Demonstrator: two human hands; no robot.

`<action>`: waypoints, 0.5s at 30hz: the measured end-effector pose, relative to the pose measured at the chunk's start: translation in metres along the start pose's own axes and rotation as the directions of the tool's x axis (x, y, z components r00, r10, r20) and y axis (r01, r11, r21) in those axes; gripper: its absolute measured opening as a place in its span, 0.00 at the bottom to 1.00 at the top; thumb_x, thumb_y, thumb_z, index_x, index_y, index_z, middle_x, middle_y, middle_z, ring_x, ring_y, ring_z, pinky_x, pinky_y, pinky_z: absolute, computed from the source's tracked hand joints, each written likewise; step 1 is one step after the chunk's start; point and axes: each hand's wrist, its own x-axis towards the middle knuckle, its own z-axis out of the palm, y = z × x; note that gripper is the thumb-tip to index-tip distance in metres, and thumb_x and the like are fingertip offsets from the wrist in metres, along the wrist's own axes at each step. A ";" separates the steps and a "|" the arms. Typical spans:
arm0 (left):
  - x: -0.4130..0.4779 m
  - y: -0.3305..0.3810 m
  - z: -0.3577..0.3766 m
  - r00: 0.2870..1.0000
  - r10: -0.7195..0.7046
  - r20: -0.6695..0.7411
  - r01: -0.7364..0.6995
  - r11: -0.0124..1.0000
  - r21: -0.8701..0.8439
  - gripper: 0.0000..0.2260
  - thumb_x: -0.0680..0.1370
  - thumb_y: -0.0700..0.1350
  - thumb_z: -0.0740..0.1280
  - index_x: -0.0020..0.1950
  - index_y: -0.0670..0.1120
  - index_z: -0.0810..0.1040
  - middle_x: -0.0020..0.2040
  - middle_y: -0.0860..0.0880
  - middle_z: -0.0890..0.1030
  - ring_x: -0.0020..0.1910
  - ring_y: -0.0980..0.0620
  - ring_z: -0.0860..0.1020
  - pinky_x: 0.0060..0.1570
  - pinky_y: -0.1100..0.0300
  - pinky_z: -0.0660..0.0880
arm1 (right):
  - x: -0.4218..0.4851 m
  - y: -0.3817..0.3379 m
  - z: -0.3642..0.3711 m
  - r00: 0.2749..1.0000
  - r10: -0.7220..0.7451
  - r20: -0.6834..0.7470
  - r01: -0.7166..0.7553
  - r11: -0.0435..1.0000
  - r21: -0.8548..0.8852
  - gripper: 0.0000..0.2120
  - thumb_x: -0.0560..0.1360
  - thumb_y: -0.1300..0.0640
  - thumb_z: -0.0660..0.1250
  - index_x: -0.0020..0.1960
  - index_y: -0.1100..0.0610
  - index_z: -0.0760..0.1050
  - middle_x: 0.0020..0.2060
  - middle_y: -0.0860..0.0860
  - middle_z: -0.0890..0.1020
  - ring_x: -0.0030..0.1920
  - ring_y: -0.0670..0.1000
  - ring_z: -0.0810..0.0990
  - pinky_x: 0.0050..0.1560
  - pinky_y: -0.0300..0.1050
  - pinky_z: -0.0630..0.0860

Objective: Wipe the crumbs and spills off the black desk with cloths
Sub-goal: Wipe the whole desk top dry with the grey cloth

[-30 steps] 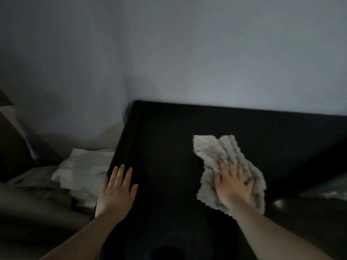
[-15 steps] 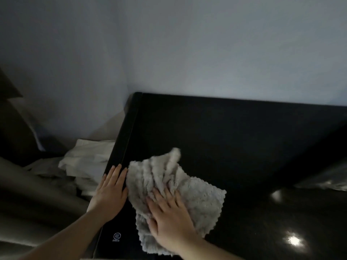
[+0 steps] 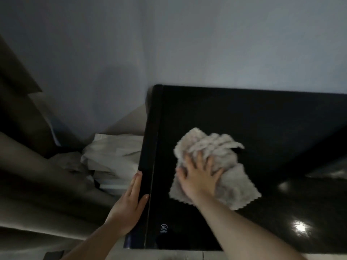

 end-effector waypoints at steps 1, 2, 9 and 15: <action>0.000 -0.003 0.000 1.000 -0.013 0.007 0.013 1.000 -0.024 0.28 0.82 0.52 0.52 0.76 0.53 0.38 0.72 0.62 0.41 0.74 0.60 0.50 0.68 0.65 0.54 | -0.010 -0.019 0.011 0.996 -0.091 -0.012 0.091 0.996 -0.027 0.26 0.76 0.37 0.38 0.74 0.38 0.43 0.76 0.47 0.41 0.74 0.60 0.36 0.66 0.71 0.35; 0.000 -0.005 -0.001 1.000 -0.014 0.004 0.014 1.000 -0.026 0.27 0.82 0.51 0.52 0.76 0.53 0.41 0.73 0.62 0.43 0.74 0.59 0.53 0.67 0.65 0.56 | -0.020 -0.037 0.017 0.984 -0.178 -0.025 0.177 0.983 -0.054 0.28 0.75 0.38 0.35 0.75 0.40 0.45 0.77 0.47 0.43 0.75 0.59 0.37 0.67 0.69 0.34; 0.009 -0.005 -0.009 0.993 -0.010 -0.120 0.009 1.000 -0.017 0.20 0.81 0.48 0.53 0.74 0.53 0.58 0.75 0.49 0.61 0.71 0.51 0.64 0.67 0.58 0.63 | -0.087 -0.042 0.047 0.856 -0.516 -0.010 0.512 0.851 -0.116 0.24 0.80 0.42 0.44 0.74 0.47 0.60 0.74 0.47 0.57 0.74 0.52 0.46 0.72 0.57 0.47; -0.007 0.034 0.024 0.998 0.022 -0.055 0.000 0.927 0.375 0.33 0.74 0.66 0.35 0.77 0.54 0.41 0.77 0.49 0.39 0.75 0.48 0.37 0.73 0.52 0.42 | -0.088 0.067 0.018 0.984 -0.142 -0.103 0.134 0.988 -0.079 0.30 0.76 0.37 0.34 0.75 0.43 0.55 0.76 0.43 0.52 0.76 0.47 0.49 0.74 0.57 0.44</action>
